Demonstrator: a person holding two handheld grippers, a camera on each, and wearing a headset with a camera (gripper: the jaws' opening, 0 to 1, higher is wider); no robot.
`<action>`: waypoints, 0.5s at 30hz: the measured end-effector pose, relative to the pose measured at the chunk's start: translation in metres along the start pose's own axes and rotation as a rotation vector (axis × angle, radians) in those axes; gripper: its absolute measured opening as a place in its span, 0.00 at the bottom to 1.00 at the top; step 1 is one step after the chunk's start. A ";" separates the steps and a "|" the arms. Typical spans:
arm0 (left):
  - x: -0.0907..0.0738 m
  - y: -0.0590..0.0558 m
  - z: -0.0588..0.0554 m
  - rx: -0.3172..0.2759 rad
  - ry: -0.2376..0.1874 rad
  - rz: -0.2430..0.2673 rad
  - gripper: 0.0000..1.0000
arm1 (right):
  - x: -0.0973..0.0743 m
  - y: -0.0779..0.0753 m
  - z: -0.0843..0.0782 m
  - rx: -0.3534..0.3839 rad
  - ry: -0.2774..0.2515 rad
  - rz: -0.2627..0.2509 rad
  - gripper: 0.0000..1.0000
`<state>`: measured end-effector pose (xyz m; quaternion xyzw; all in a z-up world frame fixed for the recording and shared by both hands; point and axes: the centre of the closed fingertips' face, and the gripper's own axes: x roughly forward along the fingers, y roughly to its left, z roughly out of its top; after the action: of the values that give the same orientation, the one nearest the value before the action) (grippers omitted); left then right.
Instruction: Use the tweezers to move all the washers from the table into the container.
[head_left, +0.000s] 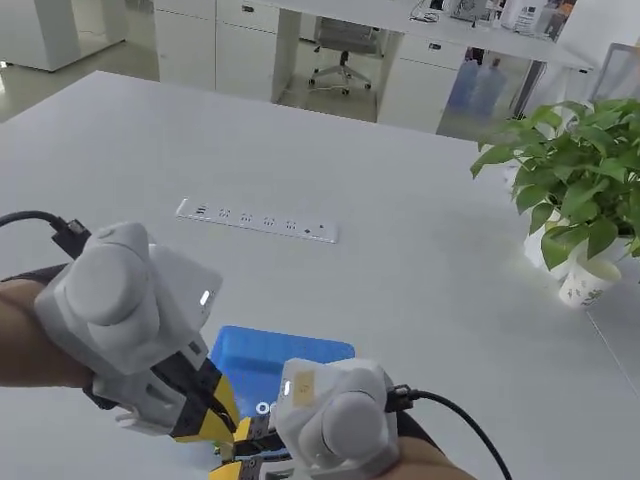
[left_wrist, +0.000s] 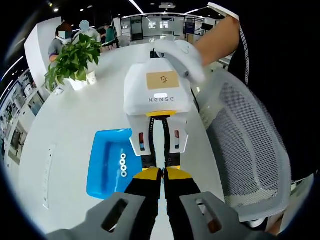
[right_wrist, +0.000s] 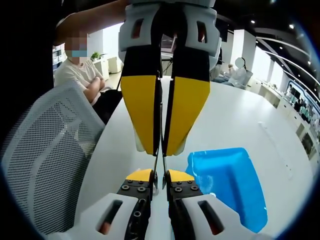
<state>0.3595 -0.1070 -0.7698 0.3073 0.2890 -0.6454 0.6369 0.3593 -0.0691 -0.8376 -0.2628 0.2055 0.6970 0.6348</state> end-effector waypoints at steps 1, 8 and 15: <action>0.001 -0.001 -0.001 -0.001 0.000 0.000 0.06 | 0.001 0.001 -0.001 0.003 0.000 0.003 0.11; 0.005 -0.005 -0.007 -0.011 0.004 -0.005 0.06 | 0.006 0.006 -0.005 0.010 -0.003 0.013 0.11; 0.012 -0.007 -0.011 -0.019 -0.004 -0.003 0.06 | 0.011 0.009 -0.010 0.018 0.001 0.024 0.11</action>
<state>0.3530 -0.1056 -0.7863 0.2994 0.2942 -0.6442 0.6394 0.3508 -0.0679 -0.8527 -0.2550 0.2154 0.7024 0.6287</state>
